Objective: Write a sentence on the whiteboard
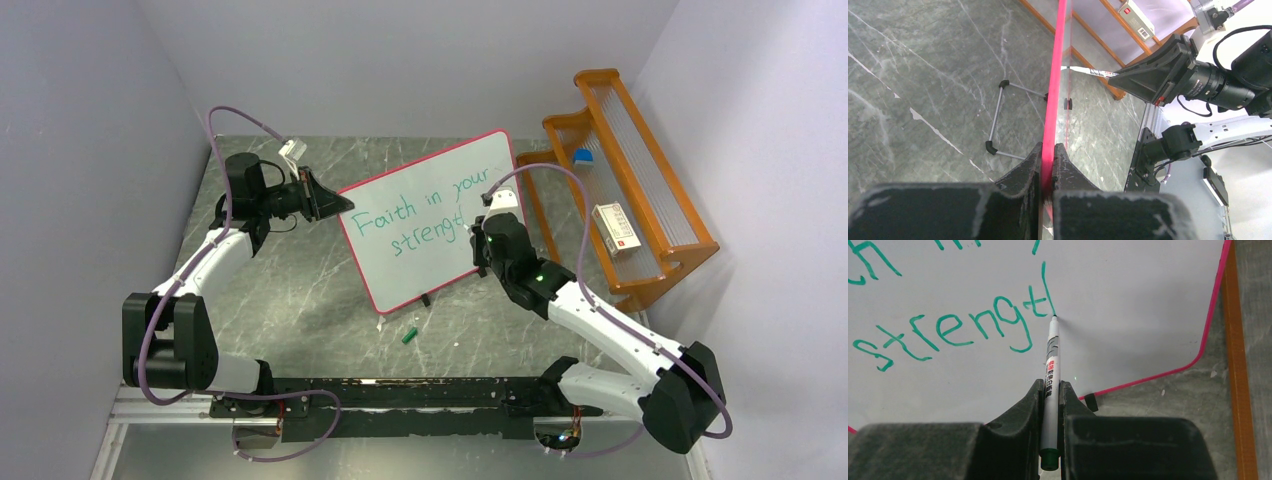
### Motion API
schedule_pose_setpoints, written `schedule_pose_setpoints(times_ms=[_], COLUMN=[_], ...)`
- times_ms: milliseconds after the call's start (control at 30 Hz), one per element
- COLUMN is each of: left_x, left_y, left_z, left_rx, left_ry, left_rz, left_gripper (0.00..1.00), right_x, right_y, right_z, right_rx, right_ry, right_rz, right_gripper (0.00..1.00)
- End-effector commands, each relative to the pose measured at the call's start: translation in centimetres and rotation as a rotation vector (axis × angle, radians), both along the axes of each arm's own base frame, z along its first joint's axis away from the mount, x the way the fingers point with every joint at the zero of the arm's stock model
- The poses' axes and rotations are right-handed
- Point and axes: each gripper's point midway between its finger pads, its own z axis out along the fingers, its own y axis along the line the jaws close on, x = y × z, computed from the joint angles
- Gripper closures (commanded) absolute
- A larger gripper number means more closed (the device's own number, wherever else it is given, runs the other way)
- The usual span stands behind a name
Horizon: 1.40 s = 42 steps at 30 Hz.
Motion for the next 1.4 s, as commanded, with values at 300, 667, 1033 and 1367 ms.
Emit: schedule_pose_setpoints(times_ms=[300,667,1033,1367], left_x=[0.3,0.3,0.3,0.3], left_y=[0.1,0.1,0.1,0.1], left_z=[-3.7,-3.8,-3.8,-3.8], left_rx=[0.074,0.075,0.076,0.075], left_ry=[0.07,0.072,0.072,0.073], left_rz=[0.034,0.033,0.033,0.033], left_gripper=[0.95,0.95,0.95,0.95], right_x=[0.6,1.6,2.3,2.0], right_y=[0.1,0.4,0.3,-0.9], right_z=[0.9,2.1,3.0,1.8], right_rx=[0.025,0.024,0.022,-0.001], right_ry=[-0.037,-0.077,-0.11,-0.079], right_rz=[-0.008,-0.017,-0.034,-0.077], right_gripper=[1.0,1.0,1.0,1.0])
